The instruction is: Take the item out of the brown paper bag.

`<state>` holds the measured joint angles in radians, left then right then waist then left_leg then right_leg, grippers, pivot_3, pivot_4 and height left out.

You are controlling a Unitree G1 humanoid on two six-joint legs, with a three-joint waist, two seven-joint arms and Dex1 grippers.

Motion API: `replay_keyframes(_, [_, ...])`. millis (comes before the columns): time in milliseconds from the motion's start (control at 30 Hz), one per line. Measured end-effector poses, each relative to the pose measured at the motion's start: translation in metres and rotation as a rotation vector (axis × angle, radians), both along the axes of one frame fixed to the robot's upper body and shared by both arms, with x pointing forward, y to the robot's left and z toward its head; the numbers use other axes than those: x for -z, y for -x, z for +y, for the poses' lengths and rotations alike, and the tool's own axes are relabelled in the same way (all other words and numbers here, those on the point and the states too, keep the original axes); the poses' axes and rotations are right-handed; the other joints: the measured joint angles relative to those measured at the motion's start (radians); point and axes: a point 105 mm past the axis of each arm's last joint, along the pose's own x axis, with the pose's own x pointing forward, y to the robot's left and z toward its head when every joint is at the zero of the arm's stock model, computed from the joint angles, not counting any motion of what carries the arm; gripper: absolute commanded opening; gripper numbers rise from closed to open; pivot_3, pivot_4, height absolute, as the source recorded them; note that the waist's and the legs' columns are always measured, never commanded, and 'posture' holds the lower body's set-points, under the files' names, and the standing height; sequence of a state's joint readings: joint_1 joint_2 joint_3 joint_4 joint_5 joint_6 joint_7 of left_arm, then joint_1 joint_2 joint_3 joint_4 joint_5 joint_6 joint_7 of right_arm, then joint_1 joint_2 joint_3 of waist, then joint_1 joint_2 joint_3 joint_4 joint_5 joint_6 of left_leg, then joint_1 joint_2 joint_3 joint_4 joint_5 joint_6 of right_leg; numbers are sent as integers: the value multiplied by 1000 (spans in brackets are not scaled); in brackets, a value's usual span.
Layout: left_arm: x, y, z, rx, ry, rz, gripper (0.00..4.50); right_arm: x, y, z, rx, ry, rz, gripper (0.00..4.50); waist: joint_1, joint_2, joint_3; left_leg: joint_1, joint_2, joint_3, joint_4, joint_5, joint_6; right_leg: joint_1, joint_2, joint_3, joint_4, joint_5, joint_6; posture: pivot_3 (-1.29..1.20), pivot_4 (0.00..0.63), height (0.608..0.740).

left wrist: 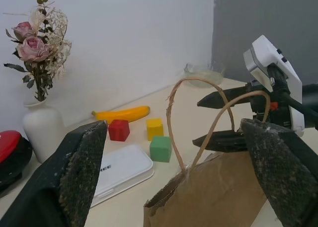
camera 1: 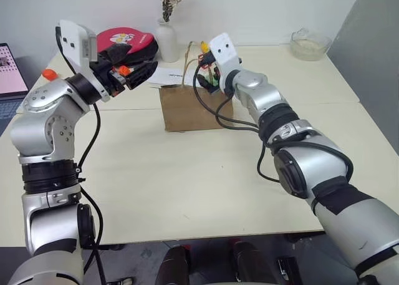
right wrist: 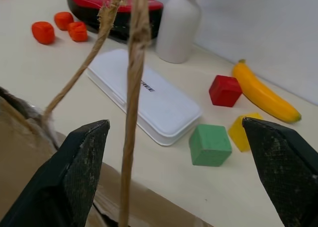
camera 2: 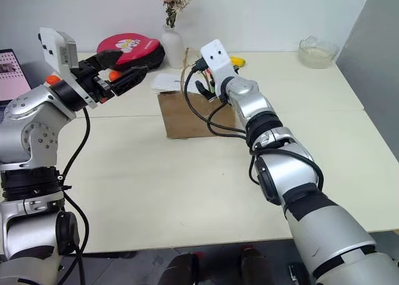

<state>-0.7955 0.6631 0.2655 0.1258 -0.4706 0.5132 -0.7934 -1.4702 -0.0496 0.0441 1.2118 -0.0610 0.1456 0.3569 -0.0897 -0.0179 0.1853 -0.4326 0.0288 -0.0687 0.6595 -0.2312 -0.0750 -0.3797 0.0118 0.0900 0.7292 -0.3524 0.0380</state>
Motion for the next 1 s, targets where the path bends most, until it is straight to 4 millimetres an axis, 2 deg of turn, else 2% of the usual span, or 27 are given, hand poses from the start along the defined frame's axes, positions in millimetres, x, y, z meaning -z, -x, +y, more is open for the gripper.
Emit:
replay_keyframes(200, [1, -1, -2, 7, 2, -1, 4500, -20, 4, -4, -38, 16, -45, 4470, 1, 0, 0, 0, 0, 0, 0, 0, 0, 0, 0, 0, 0, 0, 0, 0, 150, 740])
replay_keyframes(467, [2, -6, -5, 16, 1, 7, 4500, 1, 17, -11, -119, 65, 32, 4470, 2, 0, 0, 0, 0, 0, 0, 0, 0, 0, 0, 0, 0, 0, 0, 0, 150, 740])
replay_keyframes(833, [6, -12, -11, 42, -26, 15, 4500, -9, 48, -37, -195, 103, 52, 4470, 4, 0, 0, 0, 0, -1, 1, -1, 2, 0, 0, -1, 0, 0, 0, 0, 150, 740])
replay_keyframes(900, [12, -17, -2, 28, -17, 43, 4500, -10, 63, -53, -214, 105, 50, 4470, 8, 0, 0, -1, 0, -2, 0, -1, 2, 0, 0, -1, -1, 0, 0, 0, 150, 740])
replay_keyframes(1000, [26, -28, 25, -62, -32, 97, 4500, -7, 90, -79, -227, 93, 72, 4470, 11, 0, 0, -1, -1, -2, 0, -1, 3, 1, 0, -2, -2, 0, 0, 0, 150, 740])
